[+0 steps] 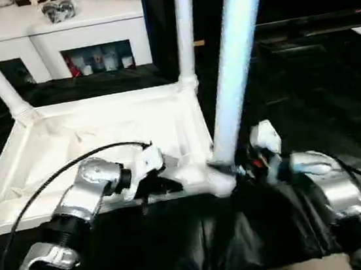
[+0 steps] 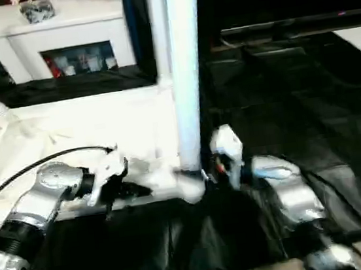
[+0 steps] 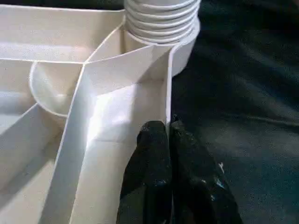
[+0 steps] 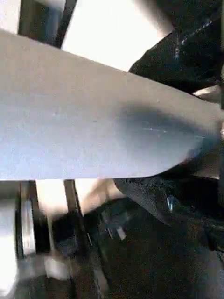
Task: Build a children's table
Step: Insert table leg to table base
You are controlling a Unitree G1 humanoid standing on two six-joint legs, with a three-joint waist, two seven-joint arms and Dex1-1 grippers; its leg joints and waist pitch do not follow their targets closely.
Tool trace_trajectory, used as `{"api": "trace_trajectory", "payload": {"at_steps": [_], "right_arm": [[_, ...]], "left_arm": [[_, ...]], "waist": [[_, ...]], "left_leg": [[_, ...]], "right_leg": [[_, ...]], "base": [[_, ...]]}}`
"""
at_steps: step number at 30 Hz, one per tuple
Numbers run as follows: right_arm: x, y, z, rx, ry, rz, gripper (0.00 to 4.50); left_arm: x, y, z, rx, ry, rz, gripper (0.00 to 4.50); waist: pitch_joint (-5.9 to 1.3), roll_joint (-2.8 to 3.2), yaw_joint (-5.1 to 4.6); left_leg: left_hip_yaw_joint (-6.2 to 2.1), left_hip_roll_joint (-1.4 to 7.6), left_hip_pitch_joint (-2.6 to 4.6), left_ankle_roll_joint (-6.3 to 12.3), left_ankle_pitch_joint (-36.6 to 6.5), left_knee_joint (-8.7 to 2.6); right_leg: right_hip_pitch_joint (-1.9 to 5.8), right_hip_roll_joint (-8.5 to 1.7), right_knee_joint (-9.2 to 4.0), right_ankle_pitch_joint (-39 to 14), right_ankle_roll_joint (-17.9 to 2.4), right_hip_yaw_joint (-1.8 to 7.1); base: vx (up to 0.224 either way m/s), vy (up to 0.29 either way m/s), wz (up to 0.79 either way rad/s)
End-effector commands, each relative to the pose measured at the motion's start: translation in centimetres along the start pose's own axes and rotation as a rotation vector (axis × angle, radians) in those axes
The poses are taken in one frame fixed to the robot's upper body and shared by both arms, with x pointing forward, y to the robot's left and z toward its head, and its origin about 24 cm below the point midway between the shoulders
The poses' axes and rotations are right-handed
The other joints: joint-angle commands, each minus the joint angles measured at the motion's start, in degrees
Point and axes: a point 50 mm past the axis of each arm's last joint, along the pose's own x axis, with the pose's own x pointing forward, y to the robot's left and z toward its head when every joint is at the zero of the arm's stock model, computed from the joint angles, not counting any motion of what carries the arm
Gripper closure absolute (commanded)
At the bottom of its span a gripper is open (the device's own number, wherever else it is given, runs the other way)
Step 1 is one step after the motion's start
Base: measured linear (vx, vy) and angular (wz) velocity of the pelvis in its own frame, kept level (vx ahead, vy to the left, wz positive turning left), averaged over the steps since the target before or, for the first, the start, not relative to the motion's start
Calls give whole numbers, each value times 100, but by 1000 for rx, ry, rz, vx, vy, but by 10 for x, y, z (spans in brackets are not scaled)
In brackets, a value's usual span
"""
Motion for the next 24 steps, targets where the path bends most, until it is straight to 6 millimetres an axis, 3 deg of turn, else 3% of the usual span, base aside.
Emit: {"api": "trace_trajectory", "payload": {"at_steps": [1,4,5,8,9,11,18,20,24], "right_arm": [[6,3,-29,70,126,-86,263],[15,-13,-29,94,124,-279,263],[17,-16,-29,104,124,-314,263],[22,-21,-30,129,129,-377,263],[25,-22,-30,136,135,-400,263],[30,-22,-31,148,139,-415,263],[38,-19,-35,143,161,-393,263],[39,-19,-34,147,159,-392,263],[39,-24,-32,159,147,-442,263]], "left_arm": [[9,7,16,2,-32,87,450],[17,12,26,-34,-43,242,450],[18,12,28,-42,-46,273,450],[28,9,35,-76,-65,340,450],[35,4,38,-78,-63,357,450],[44,-5,42,-55,-59,339,450],[53,-17,44,-73,-82,261,450],[52,-17,43,-78,-82,257,450],[50,-18,43,-80,-89,244,450]], "waist": [[-169,-33,-38],[-204,-37,-72],[-221,-19,-85],[-226,-32,-87],[-242,-68,-78],[-254,-72,-88],[-323,-61,-93],[-302,-37,-98],[-283,-35,-142]], "left_leg": [[-327,516,114,-335,-2531,-586],[-347,514,37,-357,-2329,-613],[-328,513,25,-328,-2167,-606],[-260,491,27,-170,-1978,-565],[-236,492,-10,-4,-1676,-545],[-231,502,-45,137,-1382,-531],[-191,500,-37,536,-721,-454],[-186,500,-28,519,-910,-469],[-190,512,-3,277,-1322,-507]], "right_leg": [[-18,-578,-612,-3088,-1185,261],[19,-565,-574,-2722,-1154,242],[8,-545,-543,-2330,-1245,237],[10,-532,-556,-1904,-1398,248],[50,-543,-552,-1653,-1455,248],[77,-534,-520,-1293,-1534,228],[129,-509,-393,33,-1852,195],[121,-508,-421,-167,-1871,194],[108,-497,-470,-759,-1776,204]], "base": [[-63,7,-7],[-19,4,-4],[0,0,0],[0,0,0],[0,0,0],[0,0,0],[39,-2,-2],[0,0,0],[0,0,0]]}}
